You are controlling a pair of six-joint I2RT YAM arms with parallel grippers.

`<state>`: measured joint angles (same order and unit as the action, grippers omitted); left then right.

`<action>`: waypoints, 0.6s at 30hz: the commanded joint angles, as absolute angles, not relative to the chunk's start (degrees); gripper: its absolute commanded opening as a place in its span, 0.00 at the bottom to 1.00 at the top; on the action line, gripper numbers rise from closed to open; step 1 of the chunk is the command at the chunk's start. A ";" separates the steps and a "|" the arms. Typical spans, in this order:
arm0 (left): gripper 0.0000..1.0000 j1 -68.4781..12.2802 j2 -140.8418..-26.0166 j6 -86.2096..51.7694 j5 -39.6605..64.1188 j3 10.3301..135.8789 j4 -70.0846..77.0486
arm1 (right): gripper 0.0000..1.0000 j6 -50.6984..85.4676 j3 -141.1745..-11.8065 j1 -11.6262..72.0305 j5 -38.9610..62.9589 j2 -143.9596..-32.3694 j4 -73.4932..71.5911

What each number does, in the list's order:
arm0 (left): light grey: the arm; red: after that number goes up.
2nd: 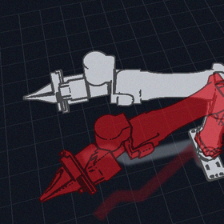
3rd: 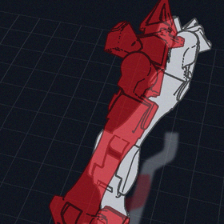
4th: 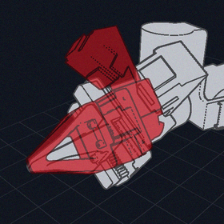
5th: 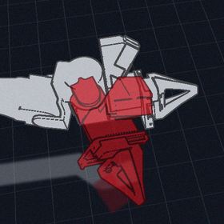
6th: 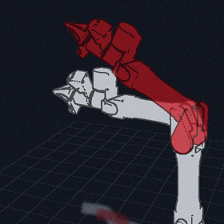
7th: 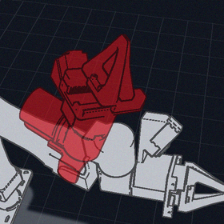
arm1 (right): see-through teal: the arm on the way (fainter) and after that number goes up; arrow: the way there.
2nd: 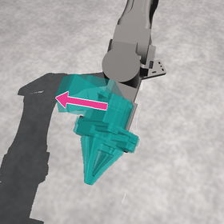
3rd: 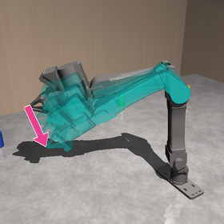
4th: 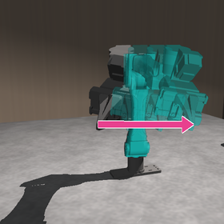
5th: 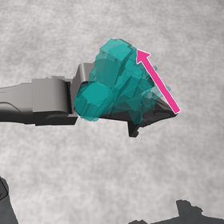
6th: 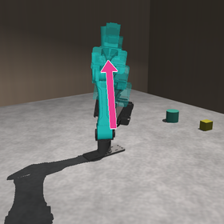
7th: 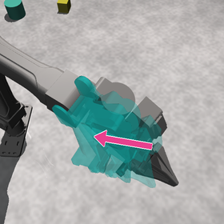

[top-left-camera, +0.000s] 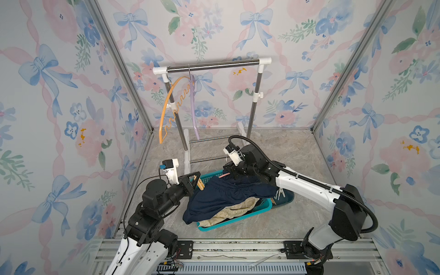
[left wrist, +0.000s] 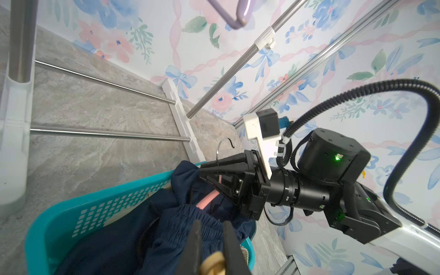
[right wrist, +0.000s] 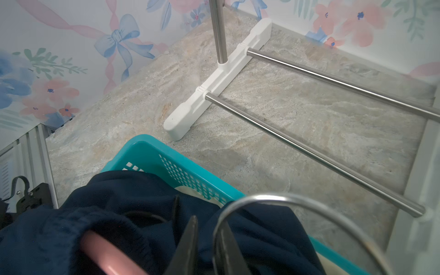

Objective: Remove the clothespins securing shorts to the hanger
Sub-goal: Place the hanger in the basket.

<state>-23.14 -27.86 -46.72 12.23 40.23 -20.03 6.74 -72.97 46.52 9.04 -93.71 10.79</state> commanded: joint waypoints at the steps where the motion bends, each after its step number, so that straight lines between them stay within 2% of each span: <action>1: 0.00 -22.66 -27.35 -46.93 13.46 39.54 -19.14 | 0.24 8.13 -76.98 45.73 10.52 -98.76 14.40; 9: 0.00 -22.68 -28.30 -46.25 11.76 38.80 -18.90 | 0.56 9.72 -79.72 44.13 12.89 -101.60 14.92; 13: 0.00 -22.68 -29.77 -45.97 11.78 39.03 -17.82 | 0.63 9.69 -79.01 44.81 12.09 -98.37 15.06; 18: 0.00 -22.68 -31.08 -47.53 13.04 38.17 -13.12 | 0.66 10.79 -74.62 46.04 11.49 -90.68 12.85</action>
